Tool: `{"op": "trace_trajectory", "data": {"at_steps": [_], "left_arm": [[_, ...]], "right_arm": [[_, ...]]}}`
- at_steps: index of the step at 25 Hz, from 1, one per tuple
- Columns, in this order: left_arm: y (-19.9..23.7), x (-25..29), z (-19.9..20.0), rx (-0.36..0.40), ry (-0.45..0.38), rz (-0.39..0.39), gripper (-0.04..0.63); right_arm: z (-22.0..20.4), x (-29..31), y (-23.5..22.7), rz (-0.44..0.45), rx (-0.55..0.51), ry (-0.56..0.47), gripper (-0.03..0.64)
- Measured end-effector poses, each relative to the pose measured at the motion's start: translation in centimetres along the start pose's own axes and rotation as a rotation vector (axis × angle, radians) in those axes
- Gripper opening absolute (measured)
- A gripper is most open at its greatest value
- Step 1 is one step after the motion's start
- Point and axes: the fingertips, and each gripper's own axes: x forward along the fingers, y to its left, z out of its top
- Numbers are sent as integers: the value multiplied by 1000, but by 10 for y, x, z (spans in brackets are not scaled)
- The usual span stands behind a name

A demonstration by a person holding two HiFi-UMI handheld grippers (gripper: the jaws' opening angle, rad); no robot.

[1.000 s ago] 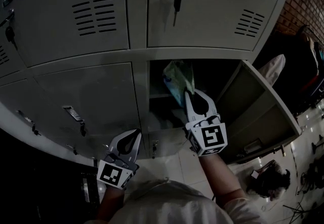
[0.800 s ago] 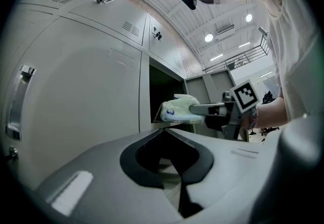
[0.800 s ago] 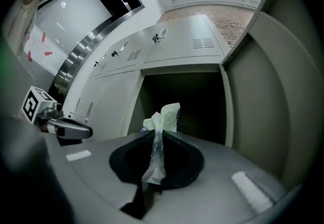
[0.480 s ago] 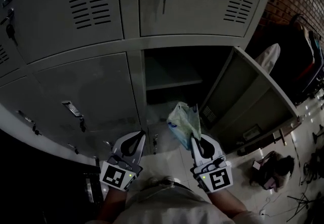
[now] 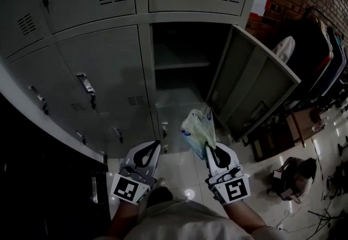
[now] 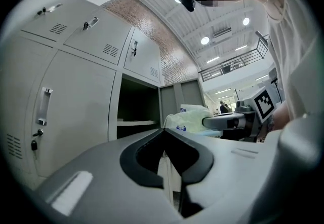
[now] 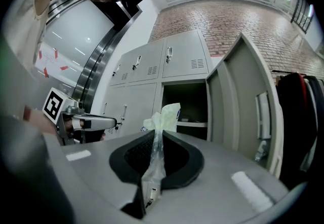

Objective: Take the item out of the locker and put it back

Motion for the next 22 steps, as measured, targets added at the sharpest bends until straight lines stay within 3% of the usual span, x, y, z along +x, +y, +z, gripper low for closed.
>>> {"op": "trace_trajectory", "data": {"at_steps": [5,9,22], "left_arm": [[-60,-41,-6,-9,21,40,2],[-105,-64,-9,-11,61,24,2],[-112,-67,17,17,5,48,2]], "right_arm": [[-5,-65,18,41,23,20,12],[-6,-99,30,74,37,25,12],[17,-107,36,103,34,-15,12]]}}
